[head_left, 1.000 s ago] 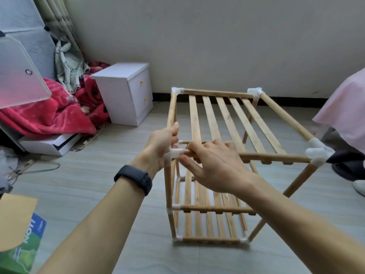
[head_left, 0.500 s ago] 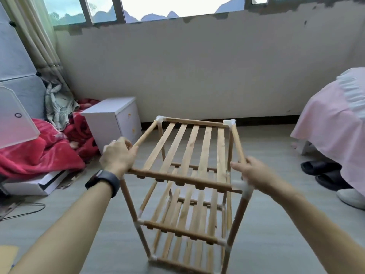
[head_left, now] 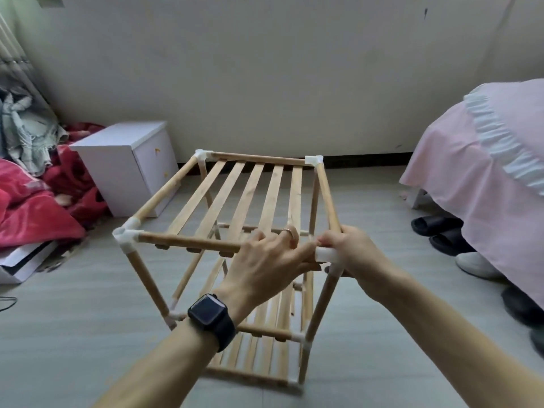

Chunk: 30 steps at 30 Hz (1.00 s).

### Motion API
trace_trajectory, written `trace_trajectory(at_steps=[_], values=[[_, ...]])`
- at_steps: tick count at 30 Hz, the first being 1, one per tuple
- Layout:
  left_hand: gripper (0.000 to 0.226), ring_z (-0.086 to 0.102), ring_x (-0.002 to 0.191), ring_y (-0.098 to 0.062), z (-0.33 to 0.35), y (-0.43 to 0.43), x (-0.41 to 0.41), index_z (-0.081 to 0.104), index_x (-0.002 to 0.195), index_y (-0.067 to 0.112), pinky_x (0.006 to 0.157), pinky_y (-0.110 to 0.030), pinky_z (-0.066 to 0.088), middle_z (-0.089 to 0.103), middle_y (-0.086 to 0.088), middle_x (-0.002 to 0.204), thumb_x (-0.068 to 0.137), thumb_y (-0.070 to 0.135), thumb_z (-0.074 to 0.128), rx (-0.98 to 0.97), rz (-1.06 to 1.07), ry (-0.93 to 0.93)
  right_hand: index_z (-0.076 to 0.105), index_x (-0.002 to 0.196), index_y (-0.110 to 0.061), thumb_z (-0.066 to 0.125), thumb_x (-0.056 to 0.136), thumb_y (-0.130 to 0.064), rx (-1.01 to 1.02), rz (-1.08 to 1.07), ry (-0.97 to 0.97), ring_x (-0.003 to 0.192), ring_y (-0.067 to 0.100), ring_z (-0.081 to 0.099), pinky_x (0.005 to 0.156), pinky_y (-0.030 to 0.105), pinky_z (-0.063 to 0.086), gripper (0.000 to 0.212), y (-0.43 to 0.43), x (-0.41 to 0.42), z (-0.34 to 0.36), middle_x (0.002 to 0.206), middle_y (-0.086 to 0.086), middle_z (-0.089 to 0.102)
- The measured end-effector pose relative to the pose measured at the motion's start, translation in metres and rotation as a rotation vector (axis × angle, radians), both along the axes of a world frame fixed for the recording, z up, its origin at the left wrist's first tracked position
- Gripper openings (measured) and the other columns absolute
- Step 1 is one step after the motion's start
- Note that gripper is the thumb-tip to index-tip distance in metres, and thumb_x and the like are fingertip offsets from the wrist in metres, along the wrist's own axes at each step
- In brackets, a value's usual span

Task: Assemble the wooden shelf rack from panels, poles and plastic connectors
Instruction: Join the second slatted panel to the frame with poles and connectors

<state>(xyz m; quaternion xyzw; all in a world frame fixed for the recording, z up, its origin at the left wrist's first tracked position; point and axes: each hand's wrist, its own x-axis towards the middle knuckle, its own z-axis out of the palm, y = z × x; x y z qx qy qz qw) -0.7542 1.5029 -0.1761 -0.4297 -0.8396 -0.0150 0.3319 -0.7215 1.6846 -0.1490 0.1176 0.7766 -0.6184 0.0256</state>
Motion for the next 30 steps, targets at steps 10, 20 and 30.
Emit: trace_trajectory(at_steps=[10,20,30], values=[[0.040,0.060,0.062,-0.015,0.012,-0.011,-0.006,0.061,0.106,0.020,0.059,-0.036,0.050,0.058,-0.002,0.101,0.104,0.055,0.042,0.181,-0.027,0.050,0.059,0.096,-0.004,0.056,0.095,-0.016,-0.145,-0.159,-0.020,0.071,0.025,0.058,0.057,0.031,0.053,0.013,-0.003,-0.005,0.000,0.089,0.013,0.055],[0.041,0.061,0.063,-0.019,0.010,-0.019,0.002,0.068,0.110,0.021,0.062,-0.038,0.048,0.060,-0.007,0.103,0.101,0.052,0.043,0.138,0.031,0.013,0.060,0.081,0.000,0.054,0.091,-0.009,-0.287,-0.216,0.028,0.055,0.018,0.053,0.047,0.028,0.046,0.015,-0.027,-0.013,0.000,0.075,0.013,0.053],[0.046,0.055,0.107,-0.023,0.029,-0.070,-0.018,0.062,0.120,0.026,0.087,-0.042,0.043,0.060,-0.006,0.116,0.098,0.060,0.041,0.449,0.176,-0.235,0.059,0.101,0.002,0.052,0.095,-0.016,-0.242,-0.194,0.041,0.067,0.020,0.051,0.049,0.026,0.048,0.020,-0.038,-0.018,-0.004,0.086,0.013,0.053]])
